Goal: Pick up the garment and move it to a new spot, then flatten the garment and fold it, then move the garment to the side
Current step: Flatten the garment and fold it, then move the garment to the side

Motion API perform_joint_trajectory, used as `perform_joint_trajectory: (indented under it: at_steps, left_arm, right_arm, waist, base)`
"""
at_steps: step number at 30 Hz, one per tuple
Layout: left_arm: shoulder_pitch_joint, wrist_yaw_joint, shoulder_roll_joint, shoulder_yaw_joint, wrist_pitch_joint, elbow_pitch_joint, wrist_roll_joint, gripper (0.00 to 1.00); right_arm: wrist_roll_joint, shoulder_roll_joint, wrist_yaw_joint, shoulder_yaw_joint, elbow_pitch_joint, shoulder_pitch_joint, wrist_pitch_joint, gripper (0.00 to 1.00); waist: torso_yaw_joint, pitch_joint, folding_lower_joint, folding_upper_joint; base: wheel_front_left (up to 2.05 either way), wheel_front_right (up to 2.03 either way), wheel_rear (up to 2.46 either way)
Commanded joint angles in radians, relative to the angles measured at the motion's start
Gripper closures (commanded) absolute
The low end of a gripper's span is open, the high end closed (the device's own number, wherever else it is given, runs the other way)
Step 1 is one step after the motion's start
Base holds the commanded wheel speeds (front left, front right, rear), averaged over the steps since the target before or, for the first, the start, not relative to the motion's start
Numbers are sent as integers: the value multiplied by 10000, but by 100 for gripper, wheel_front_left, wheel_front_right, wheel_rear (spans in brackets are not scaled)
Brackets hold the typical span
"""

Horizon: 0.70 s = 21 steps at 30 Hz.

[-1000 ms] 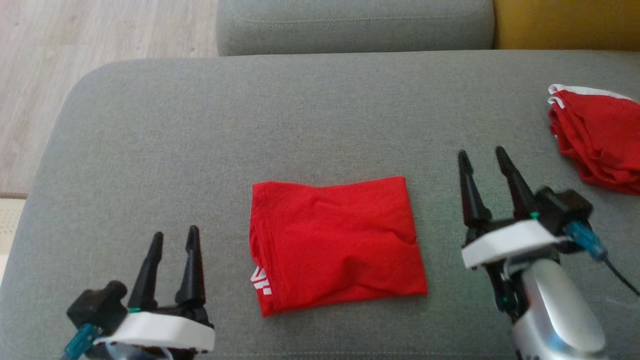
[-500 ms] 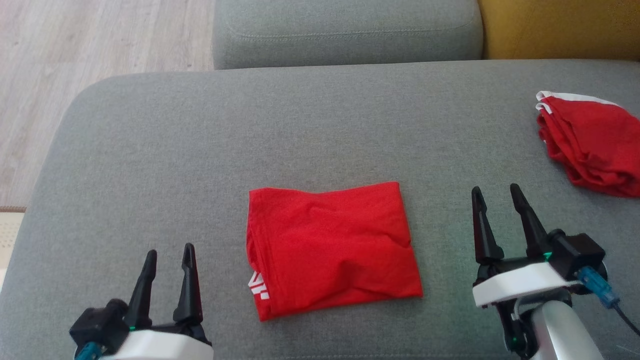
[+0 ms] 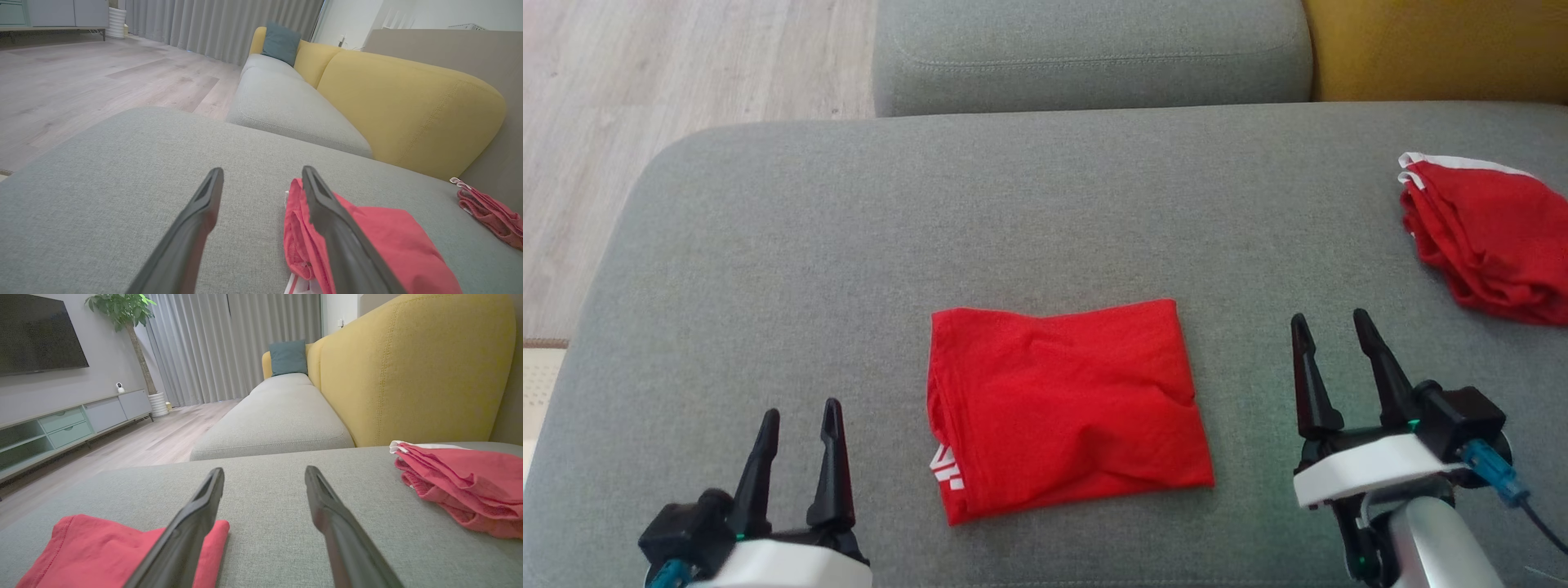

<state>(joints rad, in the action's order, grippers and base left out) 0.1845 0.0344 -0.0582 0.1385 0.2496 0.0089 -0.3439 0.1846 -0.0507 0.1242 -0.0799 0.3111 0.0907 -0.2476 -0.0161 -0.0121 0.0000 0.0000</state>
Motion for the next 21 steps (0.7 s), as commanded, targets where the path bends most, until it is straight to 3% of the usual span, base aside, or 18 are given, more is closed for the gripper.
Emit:
perform_joint_trajectory:
  at_steps: [1, 11, 21]
  left_arm:
    - [-197, 0, 69, -391, 122, -245, 91, 0]
    - [-166, -4, 75, -309, 122, -82, 222, 0]
    - [-266, 36, 78, -36, 122, 58, 110, 0]
  right_arm:
    - [-58, 4, 65, -205, -251, 305, -35, 0]
    - [-437, 4, 65, -174, 16, 329, 518, 0]
    - [-243, 5, 65, -757, 732, 961, 3685, 0]
  waist:
    - [-2, 13, 0, 0]
    - [-13, 123, 0, 0]
    - [-423, 29, 0, 0]
  base:
    - [0, 0, 0]
    - [0, 0, 0]
    - [0, 0, 0]
